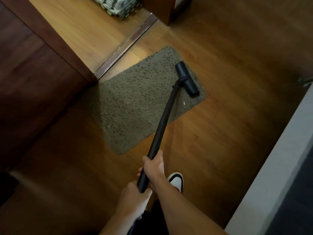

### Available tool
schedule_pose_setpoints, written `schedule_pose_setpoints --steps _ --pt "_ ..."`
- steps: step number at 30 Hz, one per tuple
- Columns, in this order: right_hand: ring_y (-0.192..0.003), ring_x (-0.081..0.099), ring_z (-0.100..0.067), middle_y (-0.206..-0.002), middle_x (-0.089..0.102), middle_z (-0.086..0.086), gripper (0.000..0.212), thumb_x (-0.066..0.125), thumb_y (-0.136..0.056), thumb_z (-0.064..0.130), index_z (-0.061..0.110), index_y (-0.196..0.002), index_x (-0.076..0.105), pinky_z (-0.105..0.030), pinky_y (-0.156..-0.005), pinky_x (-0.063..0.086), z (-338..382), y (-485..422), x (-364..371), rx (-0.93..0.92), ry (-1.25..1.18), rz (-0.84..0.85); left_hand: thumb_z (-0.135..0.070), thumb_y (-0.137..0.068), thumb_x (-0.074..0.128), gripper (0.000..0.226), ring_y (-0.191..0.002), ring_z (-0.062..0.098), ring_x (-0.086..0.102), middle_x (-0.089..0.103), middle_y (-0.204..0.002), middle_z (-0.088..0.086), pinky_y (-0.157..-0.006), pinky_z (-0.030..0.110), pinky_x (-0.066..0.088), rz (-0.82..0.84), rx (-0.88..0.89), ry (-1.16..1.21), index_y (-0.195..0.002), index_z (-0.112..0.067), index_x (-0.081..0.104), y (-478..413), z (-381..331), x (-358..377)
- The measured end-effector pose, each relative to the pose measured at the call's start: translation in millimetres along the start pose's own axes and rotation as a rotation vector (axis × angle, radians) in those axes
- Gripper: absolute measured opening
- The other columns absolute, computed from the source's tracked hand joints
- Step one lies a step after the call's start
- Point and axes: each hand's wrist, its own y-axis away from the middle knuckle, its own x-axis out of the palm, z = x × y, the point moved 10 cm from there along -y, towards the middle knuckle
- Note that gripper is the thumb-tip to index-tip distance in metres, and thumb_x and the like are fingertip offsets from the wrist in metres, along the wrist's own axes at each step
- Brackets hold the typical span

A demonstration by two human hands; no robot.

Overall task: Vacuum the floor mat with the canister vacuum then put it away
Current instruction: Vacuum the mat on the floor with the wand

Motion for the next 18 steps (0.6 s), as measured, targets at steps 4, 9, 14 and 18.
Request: schedule_pose_setpoints --steps 4,9,14,18 --pt "-0.051 0.058 -0.015 -0.087 0.057 -0.012 0.037 0.054 -0.1 0.009 0.02 -0.129 0.035 -0.03 -0.05 0.056 4.6 3.9 -4.6 0.018 -0.024 0.02 -0.023 -0.092 0.062 0.02 -0.029 0.007 0.041 0.044 -0.039 -0.008 -0.038 0.019 0.034 -0.004 -0.031 0.003 -0.076 -0.013 0.055 7.1 -6.6 0.9" --pt "-0.05 0.059 -0.015 -0.089 0.059 -0.015 0.041 0.054 -0.099 0.009 0.021 -0.131 0.031 -0.033 -0.052 0.059 11.0 4.4 1.8 0.037 -0.019 0.044 -0.024 -0.091 0.063 0.014 -0.036 0.013 0.047 0.049 -0.051 0.0 -0.042 0.022 0.038 0.025 -0.08 -0.001 -0.087 -0.01 0.06 10.6 -11.3 -10.5" --pt "-0.049 0.06 -0.015 -0.086 0.061 -0.011 0.056 0.055 -0.099 0.011 0.025 -0.144 0.025 -0.034 -0.052 0.058 19.2 3.7 17.3 0.06 -0.047 0.041 -0.023 -0.091 0.063 0.012 -0.045 0.02 0.054 0.053 -0.054 0.003 -0.051 0.027 0.043 0.044 -0.072 -0.027 -0.087 -0.012 0.064 5.9 -11.4 -31.2" --pt "-0.051 0.061 -0.018 -0.087 0.062 -0.016 0.04 0.055 -0.098 0.01 0.021 -0.128 0.031 -0.032 -0.05 0.057 21.5 5.2 22.6 0.093 -0.08 0.022 -0.022 -0.092 0.062 0.012 -0.048 0.021 0.05 0.051 -0.054 0.003 -0.055 0.029 0.04 0.059 -0.074 -0.04 -0.085 -0.012 0.062 4.3 -10.9 -36.5"
